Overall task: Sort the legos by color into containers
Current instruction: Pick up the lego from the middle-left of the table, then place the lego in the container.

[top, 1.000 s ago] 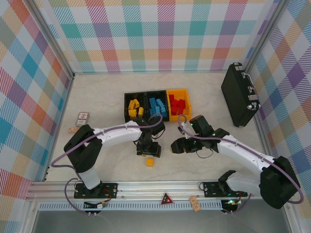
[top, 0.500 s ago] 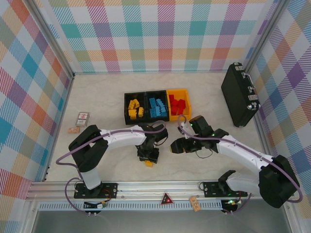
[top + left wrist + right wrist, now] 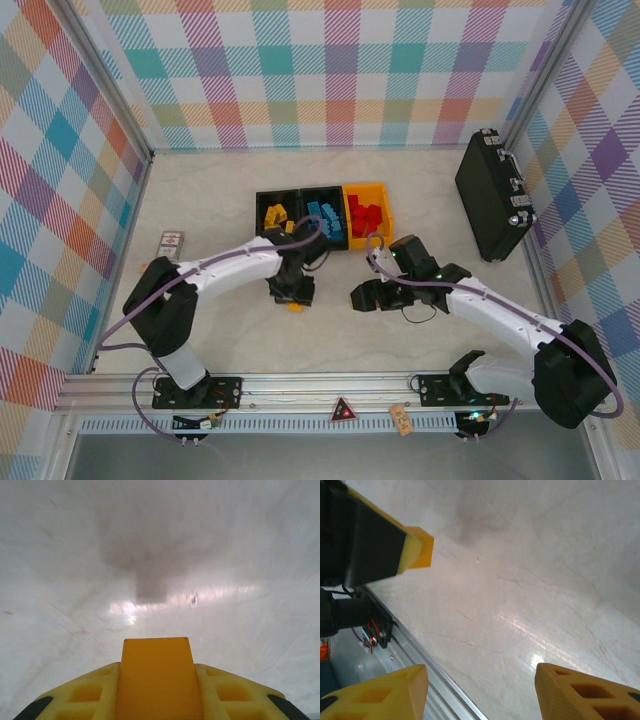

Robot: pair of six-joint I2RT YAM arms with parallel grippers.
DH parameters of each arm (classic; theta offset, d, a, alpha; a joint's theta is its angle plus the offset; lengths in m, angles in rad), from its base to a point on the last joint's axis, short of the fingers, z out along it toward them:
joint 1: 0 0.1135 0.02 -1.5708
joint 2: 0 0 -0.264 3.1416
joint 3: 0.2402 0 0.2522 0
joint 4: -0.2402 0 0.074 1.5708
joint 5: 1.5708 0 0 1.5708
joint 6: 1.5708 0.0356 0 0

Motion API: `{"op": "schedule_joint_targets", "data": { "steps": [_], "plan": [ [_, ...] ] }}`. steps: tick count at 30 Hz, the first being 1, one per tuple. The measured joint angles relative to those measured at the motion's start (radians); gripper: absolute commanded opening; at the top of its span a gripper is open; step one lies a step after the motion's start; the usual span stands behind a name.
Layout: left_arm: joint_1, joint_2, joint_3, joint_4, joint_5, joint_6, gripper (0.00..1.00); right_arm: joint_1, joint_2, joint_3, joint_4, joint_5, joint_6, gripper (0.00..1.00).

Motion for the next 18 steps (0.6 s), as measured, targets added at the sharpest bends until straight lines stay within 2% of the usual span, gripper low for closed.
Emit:
{"op": "schedule_joint_targets", "data": {
  "steps": [11, 18],
  "plan": [
    [0.189, -0.014, 0.145, 0.028, -0.069, 0.032, 0.26, 0.0, 0.122, 0.148, 0.113, 0.077, 0.042, 0.59],
    [0.268, 0.091, 0.319, 0.044, -0.106, 0.073, 0.26, 0.0, 0.195, 0.216, 0.126, 0.126, 0.06, 0.59]
  ]
}}
